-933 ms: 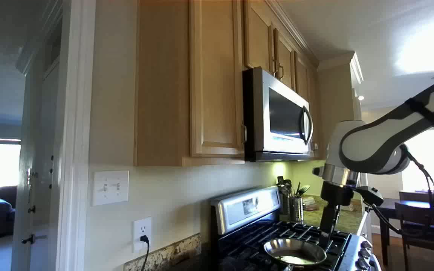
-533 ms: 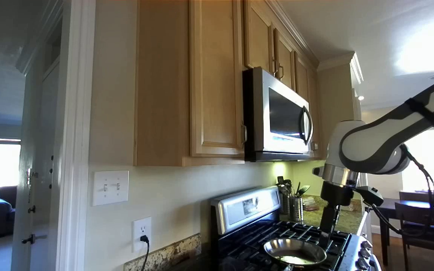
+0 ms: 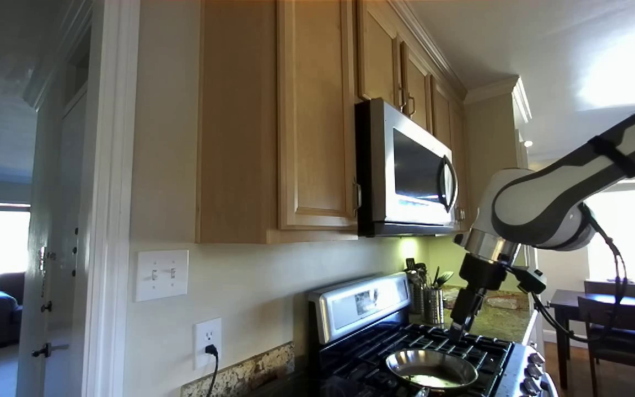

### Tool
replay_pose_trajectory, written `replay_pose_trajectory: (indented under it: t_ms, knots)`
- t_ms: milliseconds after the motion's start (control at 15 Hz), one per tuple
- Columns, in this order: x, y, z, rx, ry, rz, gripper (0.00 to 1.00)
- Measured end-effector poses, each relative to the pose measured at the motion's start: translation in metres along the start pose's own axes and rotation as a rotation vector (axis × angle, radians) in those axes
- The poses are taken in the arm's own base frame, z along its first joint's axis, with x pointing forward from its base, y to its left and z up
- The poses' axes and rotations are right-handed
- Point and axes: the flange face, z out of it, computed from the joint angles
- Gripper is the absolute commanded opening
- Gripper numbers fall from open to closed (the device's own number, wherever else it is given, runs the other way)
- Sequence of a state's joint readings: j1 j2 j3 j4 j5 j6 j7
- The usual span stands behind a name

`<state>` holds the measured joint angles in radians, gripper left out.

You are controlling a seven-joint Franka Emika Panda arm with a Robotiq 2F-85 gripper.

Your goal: Open the cabinet door on the left side of the microwave

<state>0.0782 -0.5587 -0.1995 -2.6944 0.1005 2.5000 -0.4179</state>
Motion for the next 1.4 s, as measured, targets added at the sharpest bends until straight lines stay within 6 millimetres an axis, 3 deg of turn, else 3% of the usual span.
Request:
replay_pose_trajectory:
  t_ms: [733,1000,1400]
  knots:
    - [0.094,-0.025,-0.095,-0.102,0.537,-0.074,1.00]
    - [0.117,-0.018,-0.104,-0.110,0.577,-0.068,1.00]
    - [0.119,-0.016,-0.104,-0.113,0.579,-0.064,1.00]
